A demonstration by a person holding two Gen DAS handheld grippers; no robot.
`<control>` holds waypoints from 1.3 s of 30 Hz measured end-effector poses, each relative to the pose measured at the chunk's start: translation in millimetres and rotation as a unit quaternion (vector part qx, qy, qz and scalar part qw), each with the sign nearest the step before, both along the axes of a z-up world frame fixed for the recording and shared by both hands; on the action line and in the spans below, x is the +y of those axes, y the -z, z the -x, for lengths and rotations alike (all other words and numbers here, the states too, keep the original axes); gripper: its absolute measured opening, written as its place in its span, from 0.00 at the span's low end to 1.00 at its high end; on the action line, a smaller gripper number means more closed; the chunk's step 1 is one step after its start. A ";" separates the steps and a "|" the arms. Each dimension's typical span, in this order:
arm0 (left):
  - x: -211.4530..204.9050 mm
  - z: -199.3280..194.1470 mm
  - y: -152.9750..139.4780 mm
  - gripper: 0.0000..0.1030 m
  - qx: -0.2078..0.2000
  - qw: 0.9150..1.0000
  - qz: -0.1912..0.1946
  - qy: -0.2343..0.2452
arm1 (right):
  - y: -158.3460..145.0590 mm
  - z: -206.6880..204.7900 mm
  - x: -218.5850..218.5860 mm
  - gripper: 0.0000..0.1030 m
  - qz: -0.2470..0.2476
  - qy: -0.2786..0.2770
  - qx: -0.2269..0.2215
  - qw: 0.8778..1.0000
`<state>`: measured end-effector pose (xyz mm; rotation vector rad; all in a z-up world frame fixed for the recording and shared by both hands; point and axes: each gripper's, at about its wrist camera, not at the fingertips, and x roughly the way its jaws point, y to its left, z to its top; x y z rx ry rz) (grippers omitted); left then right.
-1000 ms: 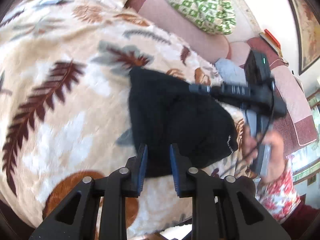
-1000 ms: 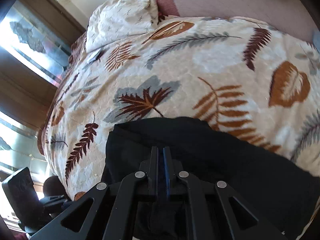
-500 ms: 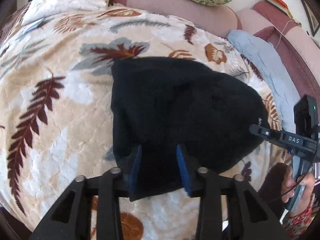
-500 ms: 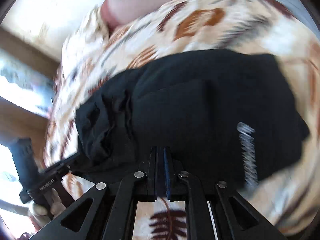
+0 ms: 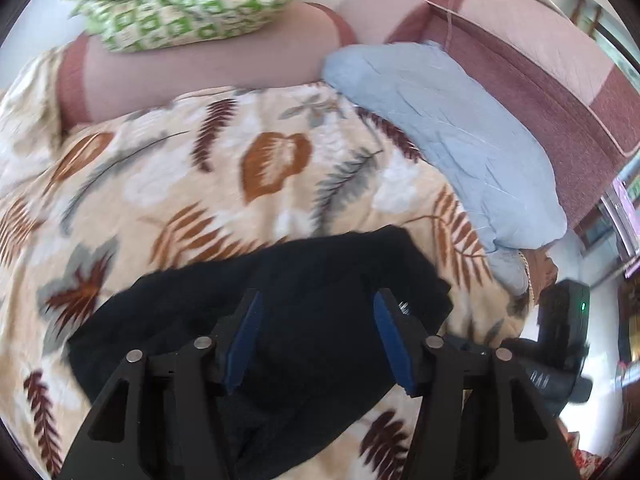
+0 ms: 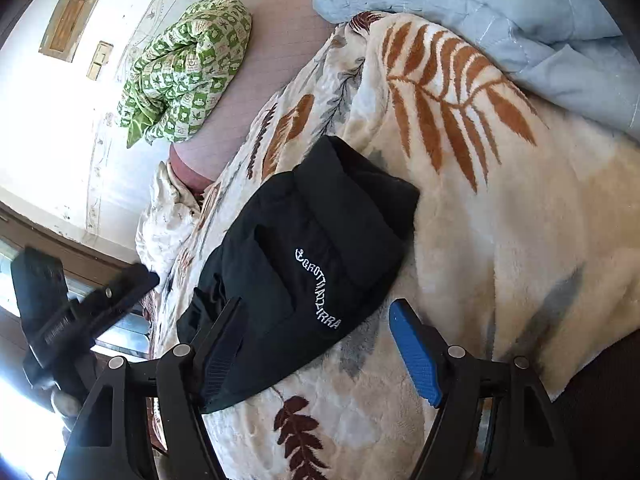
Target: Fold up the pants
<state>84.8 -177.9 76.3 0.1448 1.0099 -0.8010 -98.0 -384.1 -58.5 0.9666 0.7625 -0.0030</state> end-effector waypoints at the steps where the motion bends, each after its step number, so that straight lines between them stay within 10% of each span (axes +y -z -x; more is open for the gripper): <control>1: -15.6 -2.1 1.5 0.55 0.002 1.000 -0.004 0.015 | 2.2 -1.7 0.6 0.77 0.001 -0.003 0.000 1.000; 10: -122.8 -13.9 46.0 0.56 0.054 0.992 -0.030 0.109 | 7.9 -8.9 0.3 0.77 -0.003 -0.021 -0.019 1.000; 32: -193.8 -35.7 107.4 0.64 0.049 0.966 -0.123 0.221 | 14.3 -28.8 -5.3 0.83 0.057 0.035 -0.018 0.998; 37: -177.5 -36.6 90.9 0.13 0.044 0.968 -0.102 0.226 | 12.9 -31.7 1.7 0.87 0.081 0.028 -0.024 0.996; 39: -167.6 -34.6 79.2 0.12 0.046 0.971 -0.076 0.223 | 13.9 -30.0 0.6 0.87 0.074 0.031 -0.028 0.996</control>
